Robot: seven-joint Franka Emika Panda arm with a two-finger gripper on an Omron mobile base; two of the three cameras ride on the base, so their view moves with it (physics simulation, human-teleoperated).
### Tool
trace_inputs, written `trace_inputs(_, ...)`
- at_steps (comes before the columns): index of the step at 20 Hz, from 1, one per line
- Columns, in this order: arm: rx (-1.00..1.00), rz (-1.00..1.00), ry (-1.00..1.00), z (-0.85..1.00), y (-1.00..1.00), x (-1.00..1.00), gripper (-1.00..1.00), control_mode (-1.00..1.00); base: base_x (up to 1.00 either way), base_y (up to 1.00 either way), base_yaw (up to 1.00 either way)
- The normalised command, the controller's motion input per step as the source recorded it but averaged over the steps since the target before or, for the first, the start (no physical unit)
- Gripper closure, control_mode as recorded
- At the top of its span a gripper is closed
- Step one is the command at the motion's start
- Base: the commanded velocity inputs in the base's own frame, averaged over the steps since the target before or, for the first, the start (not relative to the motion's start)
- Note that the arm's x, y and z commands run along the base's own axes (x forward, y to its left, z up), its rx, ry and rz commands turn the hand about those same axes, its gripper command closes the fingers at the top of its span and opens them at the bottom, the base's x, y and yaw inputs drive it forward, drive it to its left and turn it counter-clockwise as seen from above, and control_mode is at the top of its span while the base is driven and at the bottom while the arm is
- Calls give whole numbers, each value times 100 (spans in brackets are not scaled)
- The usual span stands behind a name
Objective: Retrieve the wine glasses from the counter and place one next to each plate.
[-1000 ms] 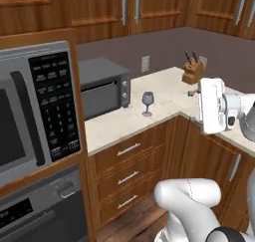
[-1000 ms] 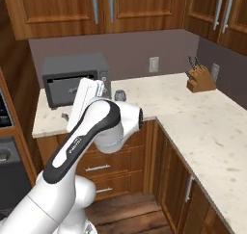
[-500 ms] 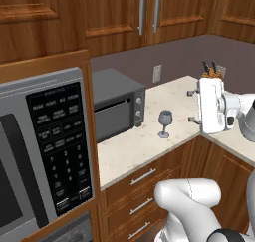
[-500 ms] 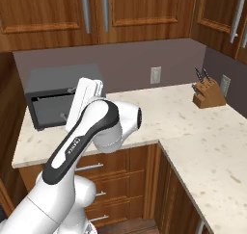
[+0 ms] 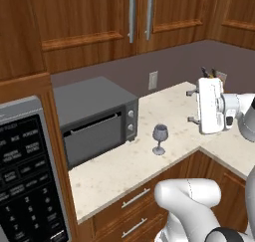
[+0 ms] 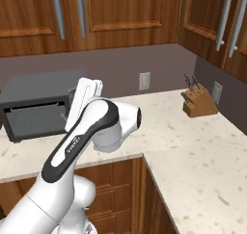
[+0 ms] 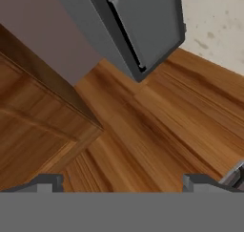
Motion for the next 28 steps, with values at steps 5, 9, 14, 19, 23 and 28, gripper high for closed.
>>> trace_inputs(5,0,0,0,0,0,0,-100,100,6,-18,9)
trace_inputs(9,0,0,0,0,0,0,-100,100,0,0,2)
trace_inputs(14,0,0,0,0,0,0,-100,100,4,-7,22)
trace_inputs(19,0,0,0,0,0,0,-100,100,0,-7,23)
trace_inputs(23,1,8,11,-7,-5,6,-100,-100,2,-3,10)
trace_inputs(28,3,8,35,-29,-10,31,-100,-100,0,0,0)
